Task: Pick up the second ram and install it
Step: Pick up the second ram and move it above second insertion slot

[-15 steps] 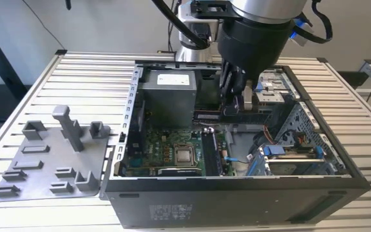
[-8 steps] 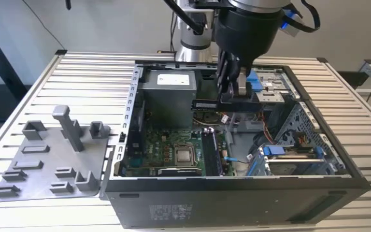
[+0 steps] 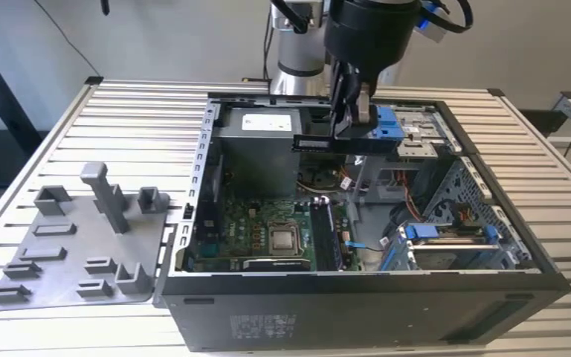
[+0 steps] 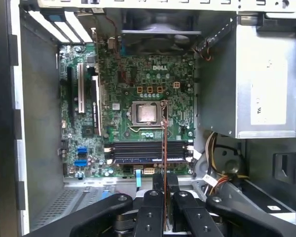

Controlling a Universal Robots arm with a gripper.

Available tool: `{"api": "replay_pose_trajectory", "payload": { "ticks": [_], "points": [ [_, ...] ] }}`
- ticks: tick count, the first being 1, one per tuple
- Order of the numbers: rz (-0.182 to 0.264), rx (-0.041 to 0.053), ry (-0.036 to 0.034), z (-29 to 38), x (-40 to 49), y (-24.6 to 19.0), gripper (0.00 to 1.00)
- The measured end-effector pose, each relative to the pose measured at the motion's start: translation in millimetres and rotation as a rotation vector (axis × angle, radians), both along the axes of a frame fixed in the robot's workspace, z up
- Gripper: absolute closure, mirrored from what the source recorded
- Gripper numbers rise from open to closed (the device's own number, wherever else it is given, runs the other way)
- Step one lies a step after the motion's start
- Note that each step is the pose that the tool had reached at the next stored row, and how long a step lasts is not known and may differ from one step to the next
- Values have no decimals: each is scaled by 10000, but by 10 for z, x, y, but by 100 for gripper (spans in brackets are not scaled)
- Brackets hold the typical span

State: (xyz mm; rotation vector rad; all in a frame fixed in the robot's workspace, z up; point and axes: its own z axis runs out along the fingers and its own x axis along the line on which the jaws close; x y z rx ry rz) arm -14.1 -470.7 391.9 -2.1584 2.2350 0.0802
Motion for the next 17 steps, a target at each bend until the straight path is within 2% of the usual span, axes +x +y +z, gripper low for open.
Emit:
{"api": "replay_pose_trajectory", "payload": {
  "ticks": [5, 17],
  "points": [
    [145, 1, -1, -5, 1, 84, 86],
    [197, 1, 0, -5, 89, 221, 86]
  ]
}}
